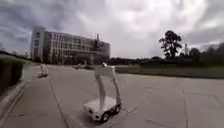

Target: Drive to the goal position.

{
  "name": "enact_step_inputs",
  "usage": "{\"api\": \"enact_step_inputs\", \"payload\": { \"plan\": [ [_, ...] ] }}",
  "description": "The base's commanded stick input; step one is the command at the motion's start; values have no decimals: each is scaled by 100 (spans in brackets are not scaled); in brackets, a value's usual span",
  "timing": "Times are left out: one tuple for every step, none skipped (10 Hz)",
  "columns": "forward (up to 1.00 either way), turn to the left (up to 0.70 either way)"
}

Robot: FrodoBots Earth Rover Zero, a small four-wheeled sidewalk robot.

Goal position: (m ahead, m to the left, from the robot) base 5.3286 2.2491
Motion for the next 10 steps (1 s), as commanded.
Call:
{"api": "enact_step_inputs", "payload": {
  "plan": [
    [0, 0],
    [0, 0],
    [0, 0],
    [0, 0],
    [25, 0],
    [70, 1],
    [70, 35],
    [70, 35],
    [70, 35],
    [70, 35]
  ]
}}
